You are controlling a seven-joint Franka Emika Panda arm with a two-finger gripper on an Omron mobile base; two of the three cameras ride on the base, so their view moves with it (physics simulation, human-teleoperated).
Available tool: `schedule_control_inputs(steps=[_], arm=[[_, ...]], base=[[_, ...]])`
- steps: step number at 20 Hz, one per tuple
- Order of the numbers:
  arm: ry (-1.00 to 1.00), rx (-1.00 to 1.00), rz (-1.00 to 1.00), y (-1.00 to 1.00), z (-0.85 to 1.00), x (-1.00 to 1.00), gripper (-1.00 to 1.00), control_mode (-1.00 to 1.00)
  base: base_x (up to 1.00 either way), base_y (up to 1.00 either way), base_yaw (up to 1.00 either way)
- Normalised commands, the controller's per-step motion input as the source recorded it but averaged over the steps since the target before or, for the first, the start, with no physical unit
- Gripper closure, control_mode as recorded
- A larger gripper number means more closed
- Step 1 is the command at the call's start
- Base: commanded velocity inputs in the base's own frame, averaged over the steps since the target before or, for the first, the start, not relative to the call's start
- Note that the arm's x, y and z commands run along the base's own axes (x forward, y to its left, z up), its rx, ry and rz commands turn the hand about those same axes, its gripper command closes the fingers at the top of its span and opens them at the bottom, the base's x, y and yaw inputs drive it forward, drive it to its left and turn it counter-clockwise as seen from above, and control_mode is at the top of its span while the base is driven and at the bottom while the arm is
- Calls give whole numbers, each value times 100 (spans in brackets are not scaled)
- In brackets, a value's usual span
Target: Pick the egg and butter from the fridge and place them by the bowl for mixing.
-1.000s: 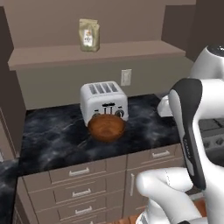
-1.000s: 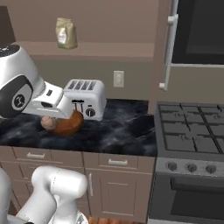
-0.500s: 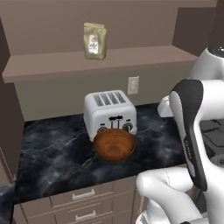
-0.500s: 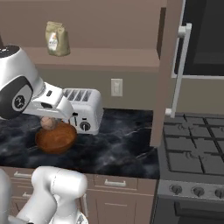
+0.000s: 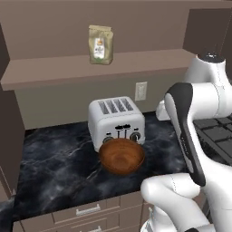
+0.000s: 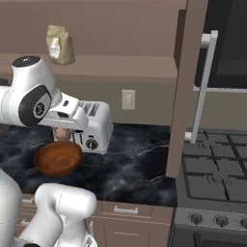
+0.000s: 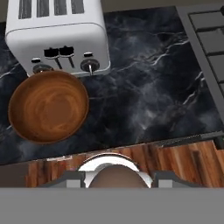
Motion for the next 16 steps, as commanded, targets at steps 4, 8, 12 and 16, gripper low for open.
schedule_control_inputs(steps=[4, 8, 12, 16], arm=[[4, 1, 2, -6, -76, 100, 100, -100], [5, 0, 1, -9, -84, 97, 100, -100], [5, 6, 3, -30, -79, 91, 100, -100], [4, 8, 5, -43, -69, 68, 100, -100]], base=[[0, 0, 0], [0, 0, 0], [0, 0, 0], [0, 0, 0]])
